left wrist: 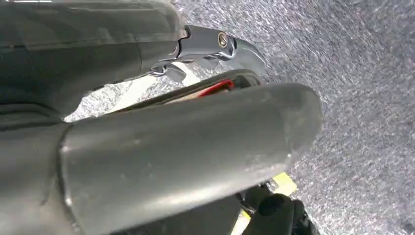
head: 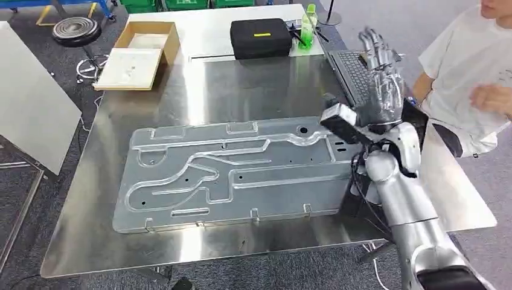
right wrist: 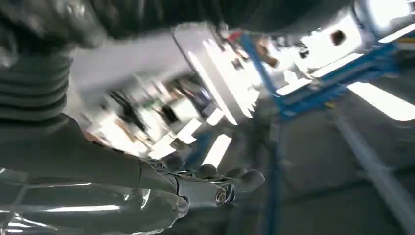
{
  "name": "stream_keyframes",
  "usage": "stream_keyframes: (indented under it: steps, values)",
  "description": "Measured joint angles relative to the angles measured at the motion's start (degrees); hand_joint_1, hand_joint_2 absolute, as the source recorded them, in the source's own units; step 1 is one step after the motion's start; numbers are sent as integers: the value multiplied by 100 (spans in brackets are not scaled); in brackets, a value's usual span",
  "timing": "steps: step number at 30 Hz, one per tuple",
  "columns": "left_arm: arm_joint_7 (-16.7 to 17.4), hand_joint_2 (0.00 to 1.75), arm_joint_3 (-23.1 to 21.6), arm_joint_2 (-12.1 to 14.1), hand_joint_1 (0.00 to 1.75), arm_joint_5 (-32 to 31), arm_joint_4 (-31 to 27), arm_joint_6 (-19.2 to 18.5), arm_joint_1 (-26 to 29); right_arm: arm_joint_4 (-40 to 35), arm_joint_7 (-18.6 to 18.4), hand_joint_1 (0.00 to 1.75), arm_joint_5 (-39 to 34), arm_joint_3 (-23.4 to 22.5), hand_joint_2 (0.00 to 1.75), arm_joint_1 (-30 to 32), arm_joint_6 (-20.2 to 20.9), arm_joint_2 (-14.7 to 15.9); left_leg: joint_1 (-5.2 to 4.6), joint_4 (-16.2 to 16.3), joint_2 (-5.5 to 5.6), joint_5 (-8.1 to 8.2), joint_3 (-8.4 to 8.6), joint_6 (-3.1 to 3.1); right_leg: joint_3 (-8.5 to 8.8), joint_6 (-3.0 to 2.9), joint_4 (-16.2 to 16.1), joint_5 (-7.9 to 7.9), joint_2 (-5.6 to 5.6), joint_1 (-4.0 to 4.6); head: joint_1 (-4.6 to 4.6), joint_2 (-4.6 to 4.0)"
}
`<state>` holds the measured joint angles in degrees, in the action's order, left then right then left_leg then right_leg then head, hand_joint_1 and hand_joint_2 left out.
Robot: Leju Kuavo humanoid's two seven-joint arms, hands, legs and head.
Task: Take the parts from the cabinet and place them on the table.
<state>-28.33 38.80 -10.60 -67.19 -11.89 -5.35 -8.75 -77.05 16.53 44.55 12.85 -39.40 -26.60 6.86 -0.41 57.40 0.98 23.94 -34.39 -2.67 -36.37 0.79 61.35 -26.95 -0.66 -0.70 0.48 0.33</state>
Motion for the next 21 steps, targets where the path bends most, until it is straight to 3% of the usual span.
stream_keyframes:
  steps: [2,3,4,5,7,8,9,10,12,14,15,16,18,19,20,21]
  values:
    - [7,0,-24,0,0,-9,0,-33,-37,-308,-121,0,205,128,0,76,-48,0,2,-5,46,-24,-26,-38,-339,10,766,-452,30,0,2,0]
    - [7,0,-26,-2,0,-11,0,-48,-43,-400,-156,0,235,173,0,146,-51,0,2,-4,75,-24,-28,-38,-505,21,1153,-619,39,-2,-2,0]
    - [11,0,-29,-2,0,-13,0,-61,-42,-476,-175,0,257,226,0,226,-53,0,2,3,115,-24,-31,-38,-622,33,1420,-682,42,-5,2,0]
    - [13,0,-31,-2,0,-13,0,-70,-38,-533,-189,0,277,254,0,297,-53,0,3,15,156,-24,-36,-38,-607,42,1404,-604,42,-12,0,0]
    - [20,0,-37,-13,0,-15,0,-92,-39,-640,-189,0,281,285,0,341,-55,0,3,59,246,-17,-49,-28,-259,35,748,-207,77,-26,-2,0]
    - [20,0,-46,-15,0,-15,0,-98,-46,-701,-191,0,283,291,0,341,-62,0,3,95,294,-4,-59,-9,19,27,234,21,194,-37,0,0]
    - [26,0,-57,-30,0,-15,0,-109,-52,-742,-191,0,283,293,0,344,-77,4,16,126,331,9,-90,15,168,8,-84,-13,491,-65,2,0]
    - [37,0,-61,-33,0,-15,0,-112,-75,-773,-191,0,285,302,0,364,-86,4,-20,180,383,19,-133,46,181,11,-136,14,464,-33,-4,0]
    - [55,0,-63,-35,0,-22,0,-116,-76,-823,-191,0,290,322,0,413,-107,11,18,157,467,-12,-162,103,171,-28,-114,18,361,2,0,0]
    - [79,0,-70,-35,0,-31,0,-118,-67,-852,-191,0,303,337,0,418,-114,11,9,178,490,1,-211,168,190,-110,-180,63,240,-47,0,0]
    - [88,0,-72,-35,0,-40,0,-118,-66,-876,-191,0,305,344,0,419,-116,13,4,291,276,91,-239,197,209,-132,-199,73,178,-42,-2,0]
    - [105,0,-74,-37,0,-61,0,-114,-75,-904,-191,0,305,355,0,419,-131,13,5,603,121,299,-373,228,209,-177,-201,71,117,-38,-9,0]
    - [136,0,-92,-39,0,-66,0,-85,-95,-917,-191,0,327,359,0,457,-145,13,50,1439,11,682,-763,272,210,-187,-200,66,-20,-14,-9,0]
    - [151,0,-105,-42,0,-68,0,-70,-96,-917,-191,0,340,366,0,489,-153,13,68,1742,-2,776,-909,288,208,-191,-198,62,-91,-10,-13,0]
    - [175,0,-109,-44,0,-72,0,-59,-91,-921,-186,0,366,374,0,531,-160,13,84,1827,-13,745,-953,300,211,-190,-198,55,-166,-8,-9,0]
    - [201,0,-109,-41,0,-70,0,-42,-87,-941,-180,0,394,387,0,575,-177,13,98,1623,-32,582,-854,306,212,-181,-197,47,-242,-8,-11,0]
